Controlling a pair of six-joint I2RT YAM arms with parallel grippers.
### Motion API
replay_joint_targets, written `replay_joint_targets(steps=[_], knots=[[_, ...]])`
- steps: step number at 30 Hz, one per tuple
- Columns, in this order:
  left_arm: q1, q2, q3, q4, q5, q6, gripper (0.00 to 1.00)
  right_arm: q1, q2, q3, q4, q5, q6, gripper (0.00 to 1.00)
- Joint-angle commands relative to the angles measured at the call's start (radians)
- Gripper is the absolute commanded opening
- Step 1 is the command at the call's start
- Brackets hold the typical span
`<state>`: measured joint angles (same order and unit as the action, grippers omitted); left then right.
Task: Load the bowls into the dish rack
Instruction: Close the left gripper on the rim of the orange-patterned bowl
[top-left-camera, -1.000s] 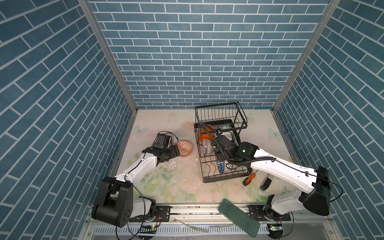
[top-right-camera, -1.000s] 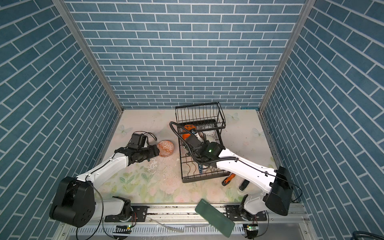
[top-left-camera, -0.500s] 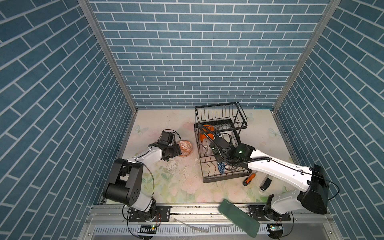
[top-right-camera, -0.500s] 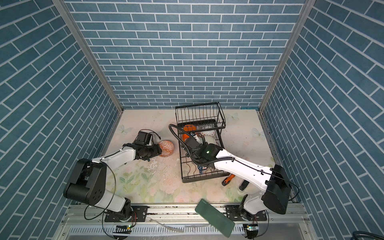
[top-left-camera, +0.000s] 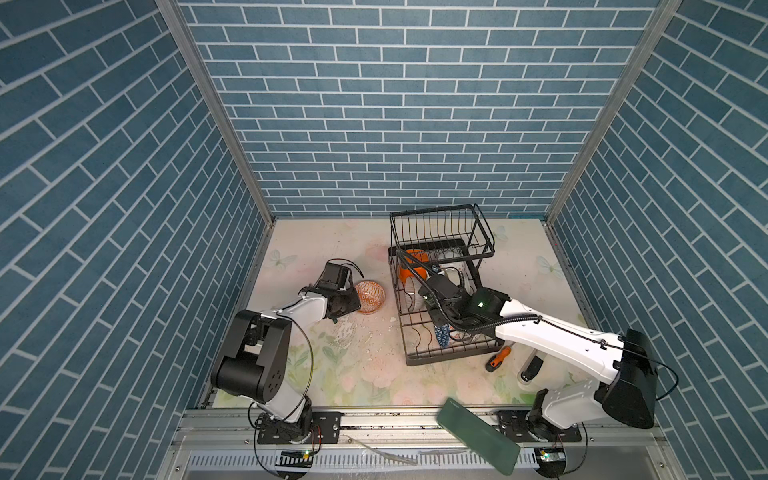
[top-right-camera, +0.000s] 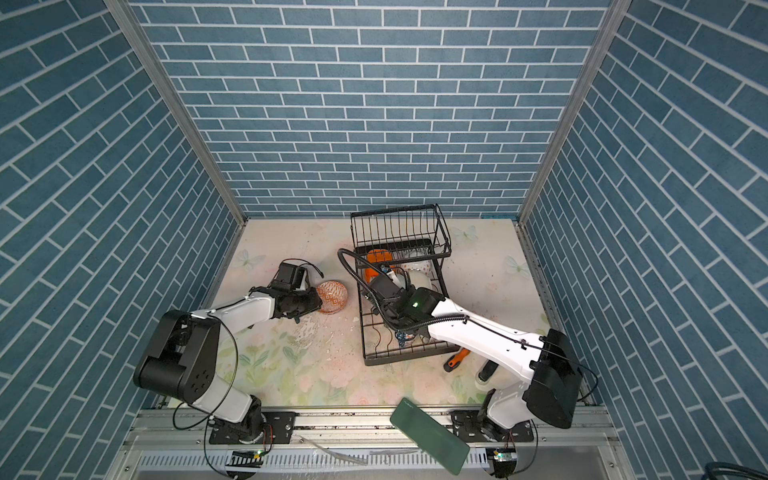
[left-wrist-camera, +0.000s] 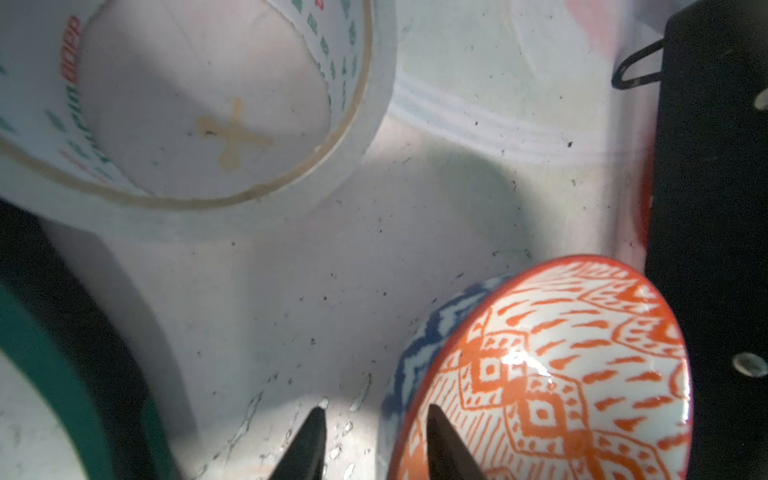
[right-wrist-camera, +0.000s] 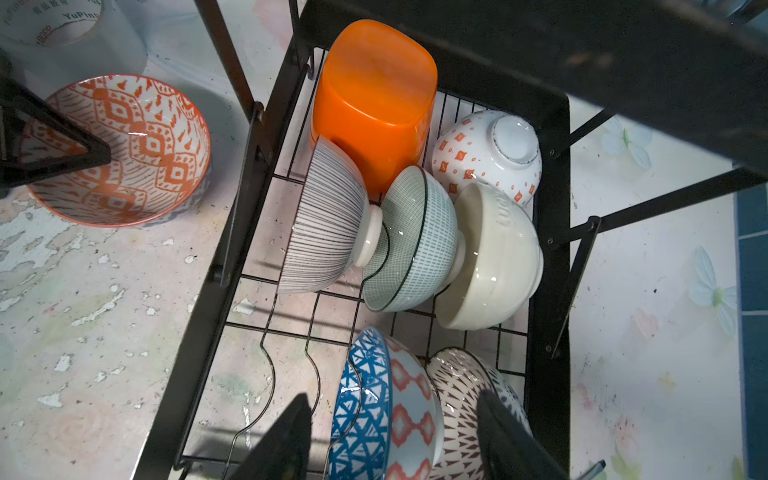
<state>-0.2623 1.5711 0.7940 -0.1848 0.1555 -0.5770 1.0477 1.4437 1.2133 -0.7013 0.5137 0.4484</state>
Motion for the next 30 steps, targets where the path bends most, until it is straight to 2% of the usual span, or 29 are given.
replay_joint_targets(steps=[1,7,15,24,30], knots=[[-0.003,-0.002,-0.017,0.004,-0.001,0.007,0.33,-0.001,0.003,-0.032,-0.001,-0.004,0.047,0.63],[-0.003,-0.019,-0.024,0.0,-0.002,0.009,0.21,0.001,-0.008,-0.042,0.002,-0.006,0.062,0.63],[-0.003,-0.054,-0.029,-0.01,0.001,0.014,0.11,0.008,0.009,-0.029,0.007,-0.013,0.063,0.63],[-0.003,-0.097,-0.04,-0.025,0.008,0.022,0.01,0.014,0.027,-0.015,0.016,-0.018,0.058,0.63],[-0.003,-0.134,-0.043,-0.041,0.011,0.027,0.0,0.015,0.04,-0.009,0.02,-0.03,0.056,0.63]])
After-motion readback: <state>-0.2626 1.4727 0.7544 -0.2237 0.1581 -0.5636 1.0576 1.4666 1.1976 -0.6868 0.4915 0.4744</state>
